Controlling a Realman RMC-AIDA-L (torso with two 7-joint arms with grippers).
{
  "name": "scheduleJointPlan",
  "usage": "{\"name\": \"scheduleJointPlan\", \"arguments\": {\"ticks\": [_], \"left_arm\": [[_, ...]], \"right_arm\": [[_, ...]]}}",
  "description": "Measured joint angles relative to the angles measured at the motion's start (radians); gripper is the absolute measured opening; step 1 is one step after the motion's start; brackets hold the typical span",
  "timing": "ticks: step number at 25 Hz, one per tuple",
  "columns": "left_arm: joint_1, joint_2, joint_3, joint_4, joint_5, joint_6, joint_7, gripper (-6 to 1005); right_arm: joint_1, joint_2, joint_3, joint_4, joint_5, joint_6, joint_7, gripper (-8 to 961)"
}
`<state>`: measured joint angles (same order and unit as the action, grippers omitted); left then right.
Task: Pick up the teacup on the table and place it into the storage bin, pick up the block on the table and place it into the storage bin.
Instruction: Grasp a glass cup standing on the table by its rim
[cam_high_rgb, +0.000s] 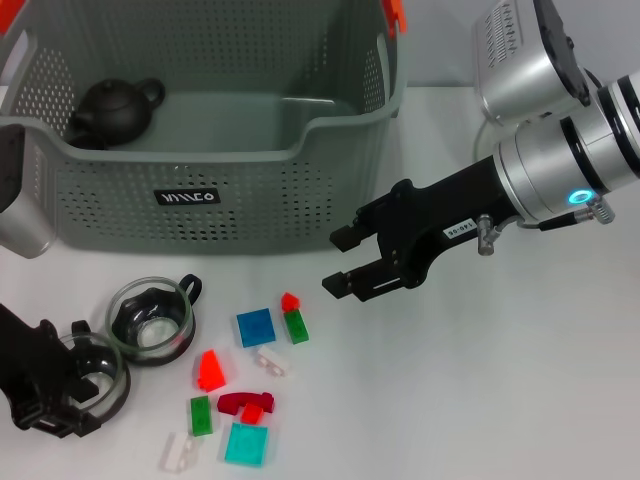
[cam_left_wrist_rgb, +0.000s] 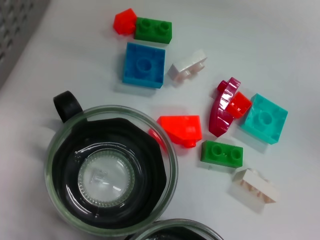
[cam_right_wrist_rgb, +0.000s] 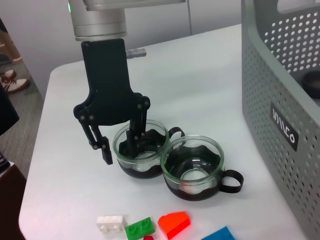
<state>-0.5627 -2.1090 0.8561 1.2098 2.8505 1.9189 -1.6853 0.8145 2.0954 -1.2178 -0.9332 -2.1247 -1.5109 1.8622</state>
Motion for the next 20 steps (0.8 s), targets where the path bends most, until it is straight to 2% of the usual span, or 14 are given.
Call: {"name": "scheduleJointPlan", "arguments": {"ticks": [3, 20], "left_arm": [[0.002, -0.003, 0.005, 0.007, 0.003, 0.001, 0.000, 365], [0.012, -0.016, 0.010, -0.030, 0.004, -0.059, 0.023, 365]], "right_arm": [[0.000, -0.001, 0.000, -0.001, 0.000, 0.000, 0.000, 613], [0.000, -0.003, 0.001, 0.000, -0.001, 0.009, -0.002, 614]]}}
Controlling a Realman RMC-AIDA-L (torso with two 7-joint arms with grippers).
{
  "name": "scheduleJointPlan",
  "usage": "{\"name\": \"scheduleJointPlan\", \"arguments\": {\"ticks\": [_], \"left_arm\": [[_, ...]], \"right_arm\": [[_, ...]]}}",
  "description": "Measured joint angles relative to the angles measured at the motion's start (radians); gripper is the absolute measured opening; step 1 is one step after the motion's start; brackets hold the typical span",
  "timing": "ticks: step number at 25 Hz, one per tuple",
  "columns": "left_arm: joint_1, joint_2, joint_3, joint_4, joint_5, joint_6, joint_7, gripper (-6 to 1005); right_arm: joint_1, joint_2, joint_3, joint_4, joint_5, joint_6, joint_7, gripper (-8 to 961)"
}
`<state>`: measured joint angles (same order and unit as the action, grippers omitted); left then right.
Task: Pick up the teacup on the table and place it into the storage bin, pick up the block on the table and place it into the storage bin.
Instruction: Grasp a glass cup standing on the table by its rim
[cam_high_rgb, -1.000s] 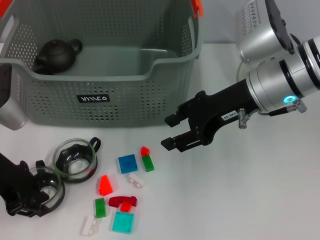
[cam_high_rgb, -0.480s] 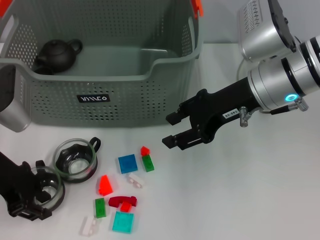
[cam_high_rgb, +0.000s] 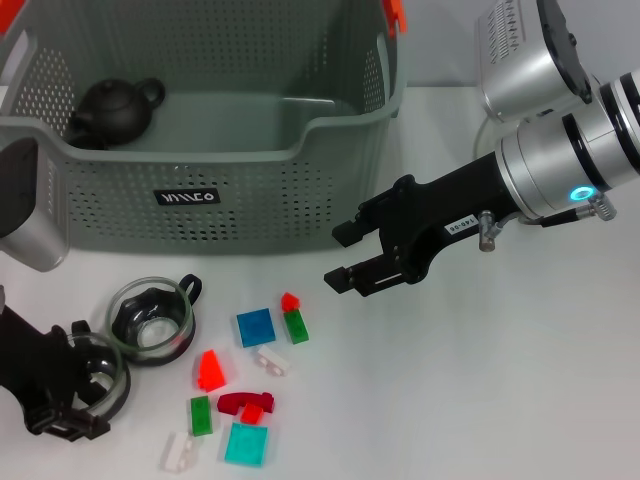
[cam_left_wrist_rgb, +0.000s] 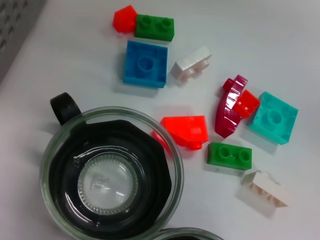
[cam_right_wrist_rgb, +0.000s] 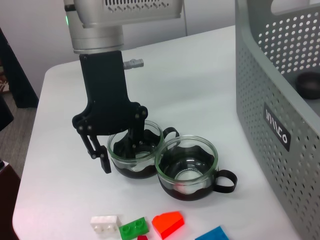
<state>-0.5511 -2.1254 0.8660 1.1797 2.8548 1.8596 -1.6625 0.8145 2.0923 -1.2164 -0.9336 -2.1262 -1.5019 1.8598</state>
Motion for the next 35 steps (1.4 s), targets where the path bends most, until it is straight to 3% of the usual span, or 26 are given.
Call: {"name": "scheduleJointPlan", "arguments": {"ticks": [23, 35], "left_arm": [[0.001, -0.001, 0.012, -0.039, 0.001, -0.038, -0.005, 356], [0.000, 0.003, 0.011, -0.040, 0.001, -0.033, -0.007, 187]], "right_arm": [[0.000, 0.000, 0.000, 0.001, 0.000, 0.005, -0.001, 614], [0.000, 0.000, 0.001, 0.000, 0.003, 0.005, -0.001, 614]]}}
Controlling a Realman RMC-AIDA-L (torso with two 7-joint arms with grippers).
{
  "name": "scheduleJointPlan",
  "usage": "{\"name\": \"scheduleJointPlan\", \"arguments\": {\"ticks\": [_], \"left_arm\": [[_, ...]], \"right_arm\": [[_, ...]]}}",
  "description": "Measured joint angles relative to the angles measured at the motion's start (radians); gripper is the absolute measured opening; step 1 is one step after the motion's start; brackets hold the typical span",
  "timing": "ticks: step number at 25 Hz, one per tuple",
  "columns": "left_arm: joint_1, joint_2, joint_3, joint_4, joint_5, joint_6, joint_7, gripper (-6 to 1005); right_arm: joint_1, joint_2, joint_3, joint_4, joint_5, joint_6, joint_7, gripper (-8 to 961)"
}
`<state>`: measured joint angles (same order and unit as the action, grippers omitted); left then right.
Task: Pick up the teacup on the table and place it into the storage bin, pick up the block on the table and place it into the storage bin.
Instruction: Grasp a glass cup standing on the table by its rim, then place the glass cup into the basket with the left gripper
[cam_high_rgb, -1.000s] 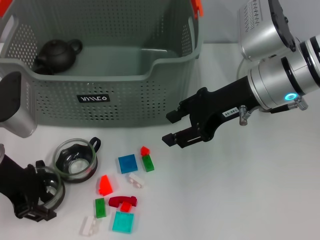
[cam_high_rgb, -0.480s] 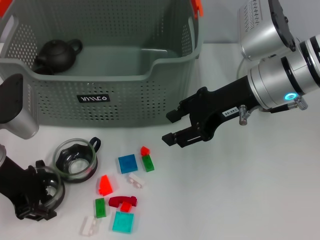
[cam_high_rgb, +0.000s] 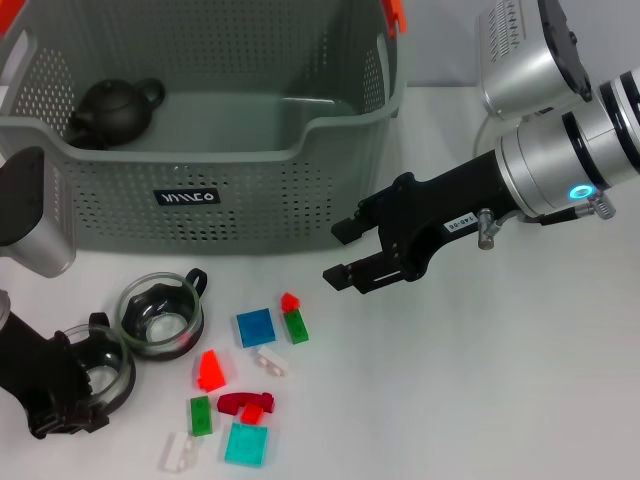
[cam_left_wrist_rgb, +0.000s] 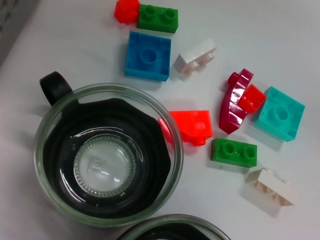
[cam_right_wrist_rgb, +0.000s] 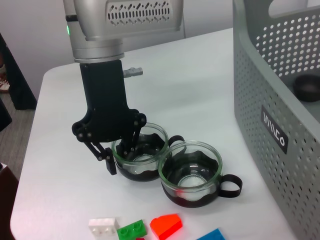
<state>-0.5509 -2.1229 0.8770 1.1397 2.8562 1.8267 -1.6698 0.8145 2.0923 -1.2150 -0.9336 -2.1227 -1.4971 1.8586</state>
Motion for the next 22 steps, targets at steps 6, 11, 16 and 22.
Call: {"name": "scheduleJointPlan", "arguments": {"ticks": [6, 11, 16, 22], "left_arm": [[0.000, 0.007, -0.008, 0.008, -0.001, 0.026, 0.000, 95], [0.000, 0.017, -0.088, 0.077, -0.011, 0.130, 0.018, 72], [-0.007, 0.048, -0.230, 0.146, -0.099, 0.233, 0.043, 56], [0.004, 0.080, -0.257, 0.138, -0.252, 0.239, 0.024, 49]], "right_arm": [[0.000, 0.000, 0.000, -0.001, 0.000, 0.000, -0.001, 614], [-0.001, -0.001, 0.014, -0.001, 0.000, -0.002, -0.004, 614], [-0.007, -0.002, 0.033, -0.001, 0.002, -0.009, -0.017, 613], [-0.013, -0.004, 0.045, -0.001, 0.003, -0.015, -0.024, 613]]}}
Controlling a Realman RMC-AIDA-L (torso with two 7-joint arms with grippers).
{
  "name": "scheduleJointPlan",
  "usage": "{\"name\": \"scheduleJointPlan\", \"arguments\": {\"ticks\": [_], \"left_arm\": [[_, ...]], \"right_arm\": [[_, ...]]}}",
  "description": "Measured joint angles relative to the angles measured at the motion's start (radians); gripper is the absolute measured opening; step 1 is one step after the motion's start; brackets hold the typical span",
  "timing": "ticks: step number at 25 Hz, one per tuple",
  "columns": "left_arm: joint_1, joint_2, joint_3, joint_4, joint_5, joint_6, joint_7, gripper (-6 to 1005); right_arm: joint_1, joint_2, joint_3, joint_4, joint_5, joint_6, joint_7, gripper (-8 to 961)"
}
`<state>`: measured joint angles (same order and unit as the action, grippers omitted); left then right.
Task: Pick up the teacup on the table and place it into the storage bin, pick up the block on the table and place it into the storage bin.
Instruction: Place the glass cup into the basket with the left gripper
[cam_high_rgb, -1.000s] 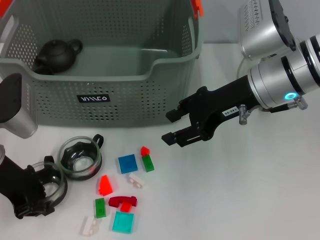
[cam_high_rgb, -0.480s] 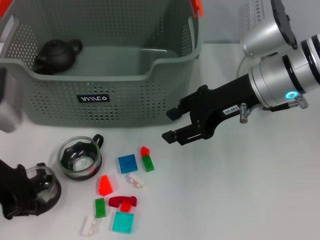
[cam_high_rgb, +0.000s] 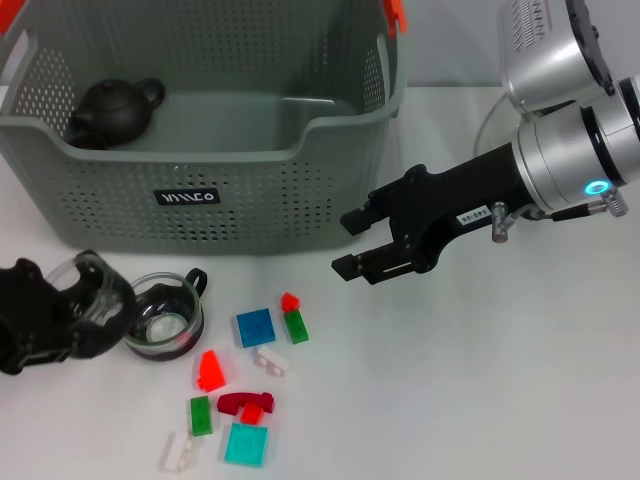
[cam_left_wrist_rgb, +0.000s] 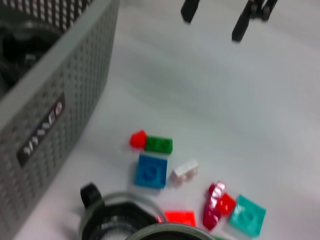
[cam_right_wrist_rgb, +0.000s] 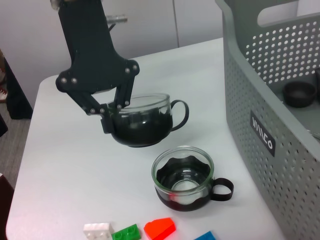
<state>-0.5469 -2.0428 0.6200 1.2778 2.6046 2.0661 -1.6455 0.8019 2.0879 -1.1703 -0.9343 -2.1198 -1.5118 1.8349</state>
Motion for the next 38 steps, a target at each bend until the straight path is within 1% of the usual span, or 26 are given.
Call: {"name": "scheduleJointPlan", "arguments": {"ticks": [2, 6, 8, 12, 16, 25, 29, 31, 33, 34, 38], "left_arm": [[0.000, 0.006, 0.000, 0.002, -0.038, 0.002, -0.006, 48], [-0.003, 0.025, 0.001, -0.009, -0.111, 0.003, -0.021, 48], [-0.008, 0.030, 0.002, -0.016, -0.133, 0.003, -0.024, 48], [-0.033, 0.036, 0.002, -0.039, -0.172, 0.003, -0.028, 49], [-0.053, 0.047, 0.009, -0.061, -0.229, 0.003, -0.040, 51], [-0.083, 0.063, 0.002, -0.060, -0.364, 0.002, -0.083, 71], [-0.103, 0.069, -0.030, -0.057, -0.417, -0.015, -0.097, 80], [-0.123, 0.068, -0.065, -0.056, -0.425, -0.047, -0.108, 84], [-0.147, 0.068, -0.088, -0.062, -0.421, -0.125, -0.132, 89], [-0.153, 0.068, -0.090, -0.067, -0.419, -0.149, -0.139, 91], [-0.190, 0.069, -0.051, -0.137, -0.400, -0.353, -0.187, 100]], "right_arm": [[-0.001, -0.001, 0.004, 0.000, 0.000, 0.000, 0.000, 614], [-0.007, -0.002, 0.006, 0.000, 0.000, -0.001, -0.002, 614], [-0.009, -0.003, 0.007, 0.000, 0.000, -0.001, -0.006, 614], [-0.011, -0.003, 0.015, 0.000, 0.000, -0.001, -0.011, 614], [-0.013, -0.005, 0.018, 0.000, -0.001, -0.001, -0.012, 613], [-0.014, -0.013, 0.020, 0.001, -0.001, -0.001, -0.013, 613], [-0.014, -0.014, 0.020, 0.002, -0.001, -0.001, -0.015, 613], [-0.015, -0.014, 0.020, 0.002, 0.000, -0.005, -0.020, 613], [-0.015, -0.013, 0.020, 0.001, 0.001, -0.010, -0.024, 613], [-0.015, -0.013, 0.020, 0.001, 0.001, -0.010, -0.026, 613], [-0.015, -0.013, 0.020, 0.001, 0.002, -0.021, -0.029, 614]]}}
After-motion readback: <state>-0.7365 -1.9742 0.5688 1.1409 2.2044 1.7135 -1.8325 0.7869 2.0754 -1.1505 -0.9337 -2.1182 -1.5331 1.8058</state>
